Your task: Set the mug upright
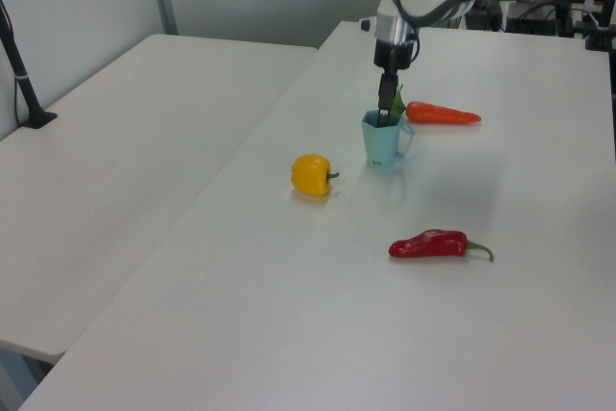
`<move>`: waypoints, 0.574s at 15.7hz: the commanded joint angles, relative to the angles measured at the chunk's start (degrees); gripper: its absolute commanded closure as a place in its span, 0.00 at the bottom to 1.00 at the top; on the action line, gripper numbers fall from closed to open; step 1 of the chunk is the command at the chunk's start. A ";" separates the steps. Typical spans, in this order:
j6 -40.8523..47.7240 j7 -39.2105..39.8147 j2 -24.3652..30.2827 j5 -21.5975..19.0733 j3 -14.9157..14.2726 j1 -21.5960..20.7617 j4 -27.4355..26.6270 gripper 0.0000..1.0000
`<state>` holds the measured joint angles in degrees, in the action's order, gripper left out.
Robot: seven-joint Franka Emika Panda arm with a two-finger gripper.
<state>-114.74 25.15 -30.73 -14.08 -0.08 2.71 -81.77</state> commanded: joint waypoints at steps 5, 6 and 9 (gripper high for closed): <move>19.18 -9.75 19.63 -0.34 -0.45 -0.86 -2.25 0.00; 21.11 -12.90 22.26 -0.25 -0.53 -0.86 -2.34 0.00; 28.23 -22.49 29.04 0.71 -0.80 -0.86 -2.69 0.00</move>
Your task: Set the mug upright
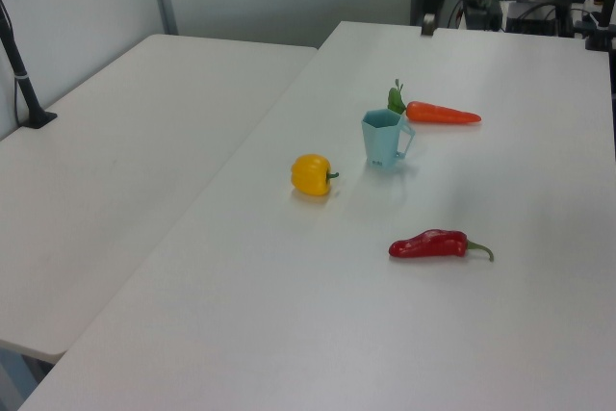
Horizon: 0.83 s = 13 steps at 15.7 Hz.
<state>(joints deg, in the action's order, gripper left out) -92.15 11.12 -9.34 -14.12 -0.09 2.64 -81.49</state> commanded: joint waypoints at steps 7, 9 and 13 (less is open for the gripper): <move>7.01 -8.49 13.20 5.59 -1.31 -3.15 -7.18 0.00; -0.28 -7.69 13.29 6.38 -2.28 -4.05 -9.81 0.00; -5.75 -7.95 12.24 8.40 -2.28 -4.14 -10.35 0.00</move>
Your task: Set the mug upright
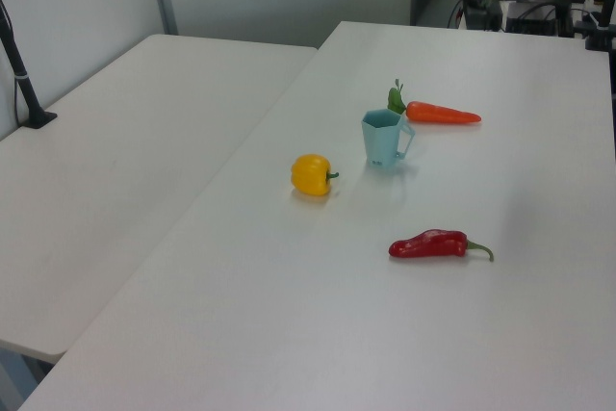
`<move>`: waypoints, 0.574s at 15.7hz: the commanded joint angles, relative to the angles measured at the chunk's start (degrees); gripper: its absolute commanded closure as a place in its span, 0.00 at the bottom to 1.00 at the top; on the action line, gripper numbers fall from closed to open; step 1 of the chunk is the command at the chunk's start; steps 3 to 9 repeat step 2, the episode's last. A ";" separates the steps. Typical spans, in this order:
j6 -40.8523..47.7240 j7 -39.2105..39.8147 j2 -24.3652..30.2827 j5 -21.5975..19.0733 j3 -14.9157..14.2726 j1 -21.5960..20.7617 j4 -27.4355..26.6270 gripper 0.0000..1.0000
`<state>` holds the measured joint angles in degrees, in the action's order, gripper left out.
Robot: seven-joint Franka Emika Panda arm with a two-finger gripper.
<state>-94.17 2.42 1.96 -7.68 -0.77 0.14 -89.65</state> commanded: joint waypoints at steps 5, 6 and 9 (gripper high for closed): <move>-3.65 0.75 1.03 2.14 -1.60 -1.63 -2.19 0.00; -3.65 0.75 1.03 2.14 -1.60 -1.63 -2.19 0.00; -3.65 0.75 1.03 2.14 -1.60 -1.63 -2.19 0.00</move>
